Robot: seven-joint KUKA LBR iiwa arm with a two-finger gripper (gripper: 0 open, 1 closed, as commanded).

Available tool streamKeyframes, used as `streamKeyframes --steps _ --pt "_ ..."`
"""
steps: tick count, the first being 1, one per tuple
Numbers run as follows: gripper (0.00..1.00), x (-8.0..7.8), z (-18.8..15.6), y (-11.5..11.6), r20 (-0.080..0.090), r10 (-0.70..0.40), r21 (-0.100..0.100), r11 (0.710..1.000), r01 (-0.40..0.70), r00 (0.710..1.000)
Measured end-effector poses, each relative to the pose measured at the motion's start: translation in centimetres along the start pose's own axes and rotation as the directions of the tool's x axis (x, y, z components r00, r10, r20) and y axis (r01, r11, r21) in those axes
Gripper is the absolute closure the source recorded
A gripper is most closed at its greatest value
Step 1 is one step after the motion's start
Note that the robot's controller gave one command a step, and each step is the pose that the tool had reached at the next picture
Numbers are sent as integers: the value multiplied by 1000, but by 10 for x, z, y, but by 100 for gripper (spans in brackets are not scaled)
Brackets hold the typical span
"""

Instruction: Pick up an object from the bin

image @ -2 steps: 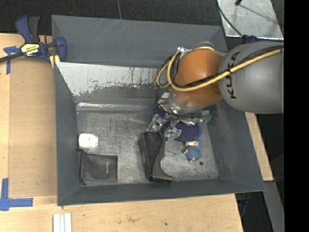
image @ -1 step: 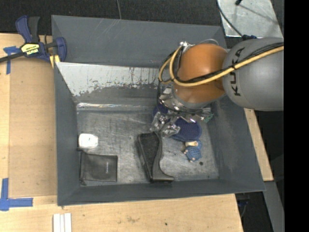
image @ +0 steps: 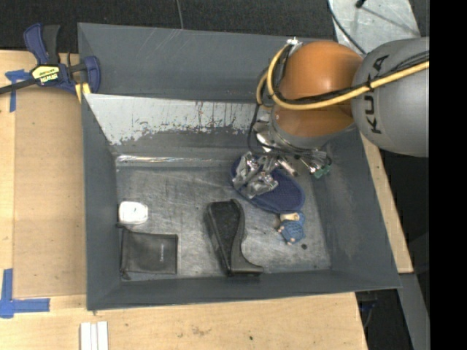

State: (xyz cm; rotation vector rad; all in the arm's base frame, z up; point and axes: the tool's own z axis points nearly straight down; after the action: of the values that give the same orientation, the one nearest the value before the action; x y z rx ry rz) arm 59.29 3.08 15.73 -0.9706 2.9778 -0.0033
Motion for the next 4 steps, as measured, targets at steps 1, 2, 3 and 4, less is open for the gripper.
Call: streamKeyframes --steps 1,2,3,4 --pt "0 1 2 1 -3 -1 -3 1000 1 1000" --pt "0 -32 24 86 -5 -178 -9 984 178 984" --pt "0 -6 31 26 -1 -258 -8 966 258 966" --pt "0 -3 39 31 9 -516 1 856 516 856"
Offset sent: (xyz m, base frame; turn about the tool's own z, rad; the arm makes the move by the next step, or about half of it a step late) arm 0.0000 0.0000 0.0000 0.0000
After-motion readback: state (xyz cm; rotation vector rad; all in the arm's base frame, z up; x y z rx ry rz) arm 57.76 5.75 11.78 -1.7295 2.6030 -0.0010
